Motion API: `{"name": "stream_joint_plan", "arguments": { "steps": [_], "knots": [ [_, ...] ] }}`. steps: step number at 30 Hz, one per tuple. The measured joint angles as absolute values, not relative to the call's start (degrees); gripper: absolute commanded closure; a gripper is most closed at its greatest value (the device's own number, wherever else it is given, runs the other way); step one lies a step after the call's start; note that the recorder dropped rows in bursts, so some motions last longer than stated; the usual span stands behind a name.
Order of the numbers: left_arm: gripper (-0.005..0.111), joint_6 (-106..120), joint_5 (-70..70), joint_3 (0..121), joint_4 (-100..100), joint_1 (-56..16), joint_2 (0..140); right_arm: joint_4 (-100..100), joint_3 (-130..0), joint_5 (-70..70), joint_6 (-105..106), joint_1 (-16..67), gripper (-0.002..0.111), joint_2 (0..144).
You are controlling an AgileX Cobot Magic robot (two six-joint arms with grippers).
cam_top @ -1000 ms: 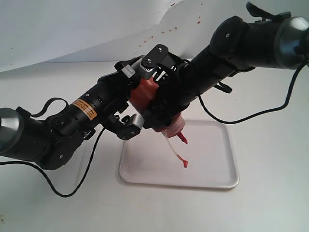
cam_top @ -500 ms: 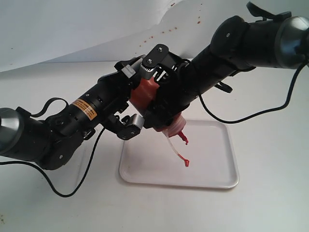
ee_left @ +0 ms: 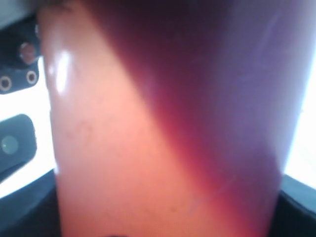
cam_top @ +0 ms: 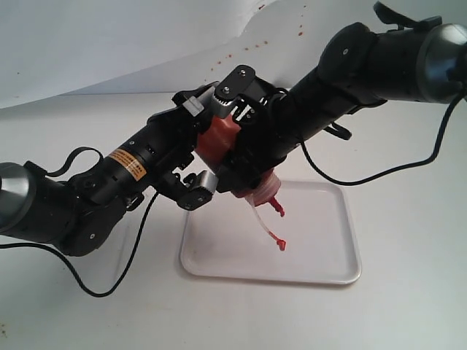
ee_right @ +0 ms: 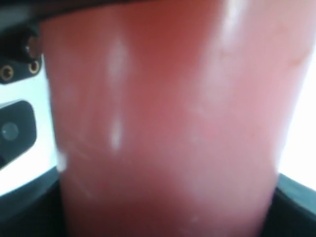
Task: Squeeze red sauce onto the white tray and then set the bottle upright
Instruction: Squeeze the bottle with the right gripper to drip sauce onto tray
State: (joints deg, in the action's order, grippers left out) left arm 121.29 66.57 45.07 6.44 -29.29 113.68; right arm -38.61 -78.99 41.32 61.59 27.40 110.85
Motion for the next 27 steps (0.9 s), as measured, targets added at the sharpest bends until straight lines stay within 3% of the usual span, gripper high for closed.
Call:
{"name": "stream_joint_plan", "arguments": {
  "steps": [1, 9, 11, 16, 27],
  "knots": [
    [0.107, 121.18, 66.69, 45.07, 6.44, -29.29, 113.57, -38.61, -78.99, 41.32, 61.59, 27.4, 0.027, 110.76],
    [0.107, 121.18, 66.4, 45.07, 5.98, -29.29, 113.57, -38.61, -78.99, 41.32, 61.59, 27.4, 0.031, 107.05],
    [0.107, 121.18, 66.4, 45.07, 5.98, -29.29, 113.57, -38.61, -78.99, 41.41, 61.48, 27.4, 0.042, 107.05],
    [0.107, 121.18, 66.4, 45.07, 5.98, -29.29, 113.57, -38.61, -78.99, 41.29, 61.48, 27.4, 0.108, 107.05],
    [0.107, 121.18, 66.4, 45.07, 5.9, -29.29, 113.57, -38.37, -78.99, 41.29, 61.38, 27.4, 0.108, 107.05]
  ]
}}
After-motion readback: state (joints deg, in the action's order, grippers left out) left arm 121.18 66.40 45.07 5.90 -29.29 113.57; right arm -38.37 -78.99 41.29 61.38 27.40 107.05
